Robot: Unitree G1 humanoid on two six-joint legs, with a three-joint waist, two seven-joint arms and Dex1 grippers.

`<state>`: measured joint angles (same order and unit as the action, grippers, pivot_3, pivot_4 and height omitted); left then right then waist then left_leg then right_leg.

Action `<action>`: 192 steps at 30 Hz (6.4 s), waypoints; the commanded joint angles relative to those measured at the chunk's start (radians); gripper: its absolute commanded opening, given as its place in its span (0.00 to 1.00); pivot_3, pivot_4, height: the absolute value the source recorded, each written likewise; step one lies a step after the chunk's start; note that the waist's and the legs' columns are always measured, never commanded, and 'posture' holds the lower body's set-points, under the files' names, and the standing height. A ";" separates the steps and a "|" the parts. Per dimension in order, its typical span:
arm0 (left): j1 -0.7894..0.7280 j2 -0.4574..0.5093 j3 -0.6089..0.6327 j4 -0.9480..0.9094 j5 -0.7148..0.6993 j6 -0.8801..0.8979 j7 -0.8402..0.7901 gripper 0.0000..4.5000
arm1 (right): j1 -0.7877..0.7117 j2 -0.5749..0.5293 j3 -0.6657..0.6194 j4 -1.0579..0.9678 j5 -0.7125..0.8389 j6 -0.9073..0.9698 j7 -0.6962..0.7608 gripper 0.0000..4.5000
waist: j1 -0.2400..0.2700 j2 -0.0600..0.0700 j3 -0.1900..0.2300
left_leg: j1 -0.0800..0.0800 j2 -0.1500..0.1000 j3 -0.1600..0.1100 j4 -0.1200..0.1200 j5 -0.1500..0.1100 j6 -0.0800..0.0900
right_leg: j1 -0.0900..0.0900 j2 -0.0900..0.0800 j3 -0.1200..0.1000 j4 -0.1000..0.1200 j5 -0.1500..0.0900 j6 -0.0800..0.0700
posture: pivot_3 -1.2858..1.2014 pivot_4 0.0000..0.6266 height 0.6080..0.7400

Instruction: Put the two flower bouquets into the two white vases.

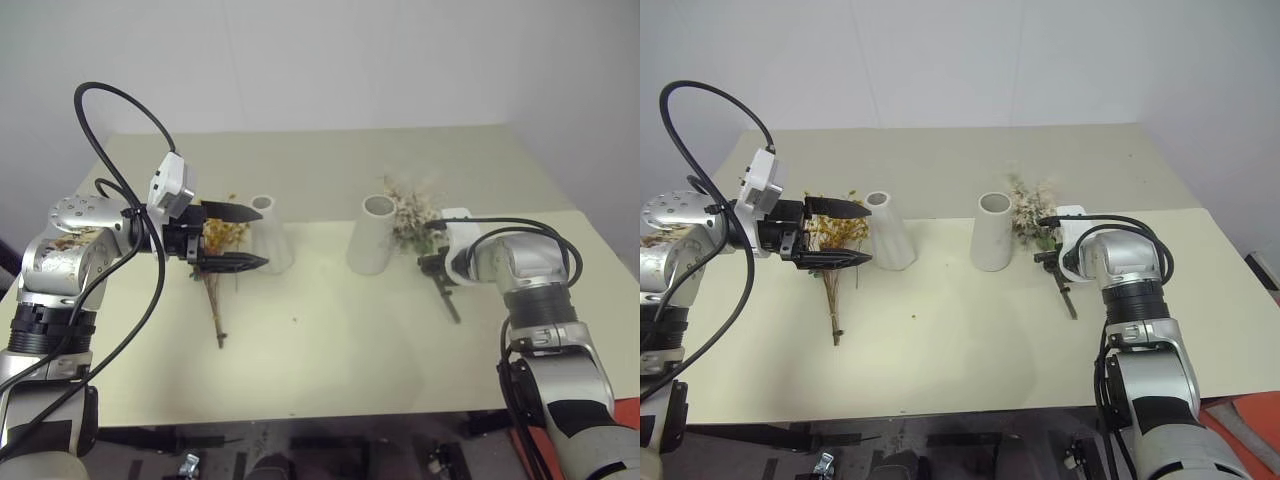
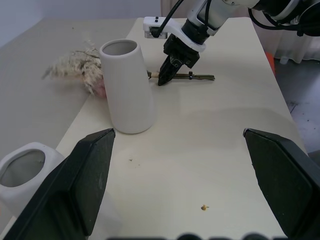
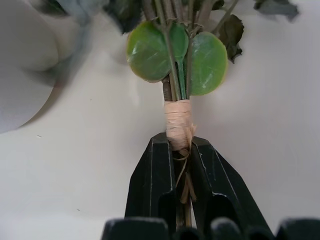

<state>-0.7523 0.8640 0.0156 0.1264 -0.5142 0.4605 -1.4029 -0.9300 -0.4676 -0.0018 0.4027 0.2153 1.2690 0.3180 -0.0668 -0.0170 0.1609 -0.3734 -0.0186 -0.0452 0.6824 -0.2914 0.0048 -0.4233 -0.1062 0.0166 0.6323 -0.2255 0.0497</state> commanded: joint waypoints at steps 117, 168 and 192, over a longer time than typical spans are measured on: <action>0.458 0.000 0.608 -0.690 -0.244 1.147 0.997 1.00 | 0.361 -0.140 0.049 -0.537 0.359 -0.842 0.796 1.00 | 0.046 -0.003 0.002 | 0.005 0.000 -0.007 0.000 0.001 -0.002 | 0.001 0.000 0.002 0.000 0.000 0.000 | 0.52 0.24 1.00; -0.027 -0.316 0.307 0.022 -0.568 1.154 2.066 0.02 | 0.337 -0.083 0.053 -0.514 0.331 -0.834 0.816 1.00 | 0.054 -0.005 0.001 | 0.004 -0.004 -0.009 -0.001 0.009 -0.015 | -0.001 -0.004 0.002 0.000 0.001 -0.001 | 0.52 0.24 1.00; -0.050 -0.236 0.344 -0.219 -0.182 0.287 1.217 0.00 | 0.304 0.020 0.060 -0.512 0.299 -0.827 0.651 1.00 | 0.053 -0.006 0.002 | 0.002 -0.004 -0.007 -0.002 0.009 -0.015 | -0.002 -0.004 0.001 -0.002 0.001 -0.001 | 0.52 0.24 1.00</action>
<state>-0.7749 0.6032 0.3627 -0.0839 -0.7074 0.8144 -0.1128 -0.6083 -0.4520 0.0691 -0.0761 0.5198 0.4425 0.9924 -0.0142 -0.0229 0.1625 -0.3711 -0.0222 -0.0522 0.6801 -0.2828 -0.0101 -0.4250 -0.1098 0.0179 0.6305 -0.2242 0.0490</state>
